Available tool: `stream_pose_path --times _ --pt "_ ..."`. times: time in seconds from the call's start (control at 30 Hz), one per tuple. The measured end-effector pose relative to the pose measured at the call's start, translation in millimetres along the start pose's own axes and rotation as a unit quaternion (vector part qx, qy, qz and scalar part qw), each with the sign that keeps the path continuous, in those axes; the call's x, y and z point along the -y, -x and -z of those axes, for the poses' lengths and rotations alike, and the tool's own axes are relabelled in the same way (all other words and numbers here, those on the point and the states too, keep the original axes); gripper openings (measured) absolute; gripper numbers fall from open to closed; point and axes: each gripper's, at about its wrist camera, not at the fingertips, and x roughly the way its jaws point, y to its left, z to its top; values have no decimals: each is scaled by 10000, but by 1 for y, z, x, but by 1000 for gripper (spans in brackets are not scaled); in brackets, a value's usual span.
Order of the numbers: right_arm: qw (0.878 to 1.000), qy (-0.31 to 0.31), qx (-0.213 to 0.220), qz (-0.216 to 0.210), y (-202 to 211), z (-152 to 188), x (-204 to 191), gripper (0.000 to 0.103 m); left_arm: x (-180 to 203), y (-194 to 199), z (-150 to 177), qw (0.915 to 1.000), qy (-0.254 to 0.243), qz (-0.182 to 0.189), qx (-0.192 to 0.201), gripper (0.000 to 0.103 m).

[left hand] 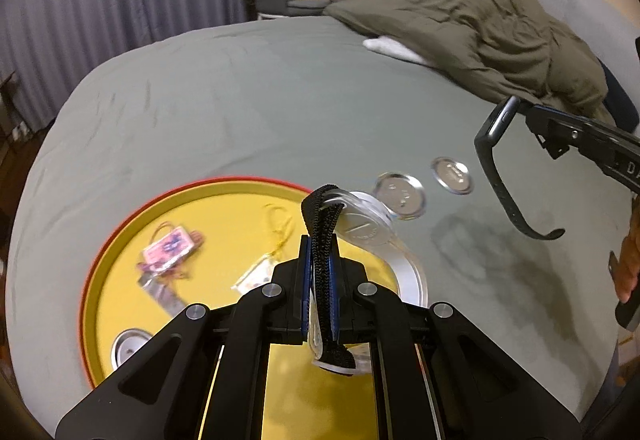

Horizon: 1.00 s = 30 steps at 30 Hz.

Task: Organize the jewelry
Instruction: 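Carry the black band and white-strap watch over the yellow tray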

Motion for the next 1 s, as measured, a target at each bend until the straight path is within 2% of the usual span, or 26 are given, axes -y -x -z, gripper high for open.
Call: stream_pose_path --times 0.4,0.7,1.0 --pt "9970 429 -153 -629 -33 8 -70 11 -36 17 43 9997 85 -233 -78 7" --pt "9919 672 -334 -1023 -57 11 -120 11 -73 26 77 9980 470 -351 -217 7" --pt "9879 789 -575 -1209 -96 11 -148 11 -104 28 106 9952 832 -459 -232 7"
